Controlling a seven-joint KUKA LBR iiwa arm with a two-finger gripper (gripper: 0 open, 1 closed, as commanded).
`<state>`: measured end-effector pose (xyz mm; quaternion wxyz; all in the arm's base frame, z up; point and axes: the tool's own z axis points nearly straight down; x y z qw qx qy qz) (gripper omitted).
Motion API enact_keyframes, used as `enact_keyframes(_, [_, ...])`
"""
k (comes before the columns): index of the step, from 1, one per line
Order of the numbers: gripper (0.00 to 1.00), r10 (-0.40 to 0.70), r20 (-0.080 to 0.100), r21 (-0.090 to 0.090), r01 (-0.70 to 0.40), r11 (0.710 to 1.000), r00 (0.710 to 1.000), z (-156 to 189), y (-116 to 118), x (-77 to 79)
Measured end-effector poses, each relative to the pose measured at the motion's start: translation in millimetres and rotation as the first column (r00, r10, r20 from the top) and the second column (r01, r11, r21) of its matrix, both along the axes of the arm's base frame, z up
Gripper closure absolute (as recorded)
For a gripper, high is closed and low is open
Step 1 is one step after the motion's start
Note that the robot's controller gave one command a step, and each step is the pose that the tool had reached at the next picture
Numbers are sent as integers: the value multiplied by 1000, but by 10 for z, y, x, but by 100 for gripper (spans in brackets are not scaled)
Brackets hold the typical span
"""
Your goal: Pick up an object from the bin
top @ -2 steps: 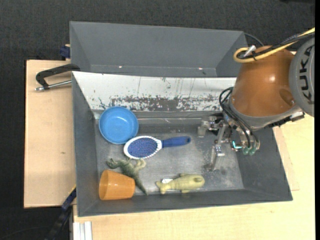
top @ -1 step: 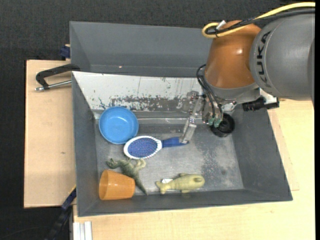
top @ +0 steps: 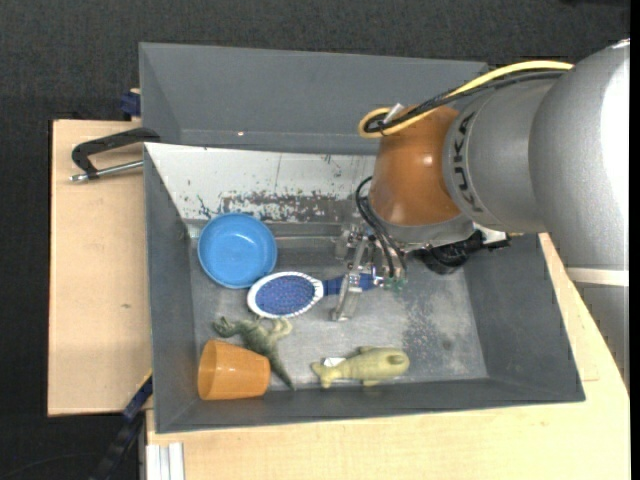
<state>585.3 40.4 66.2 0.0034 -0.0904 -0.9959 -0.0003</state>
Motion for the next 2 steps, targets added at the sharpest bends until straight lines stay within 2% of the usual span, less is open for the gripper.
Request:
enact_keyframes(1, [100, 0, 7, 0, 0, 1000, 1000, 42, -4, 20])
enact_keyframes(2, [100, 69, 21, -1, -69, 998, 997, 2135, -37, 16])
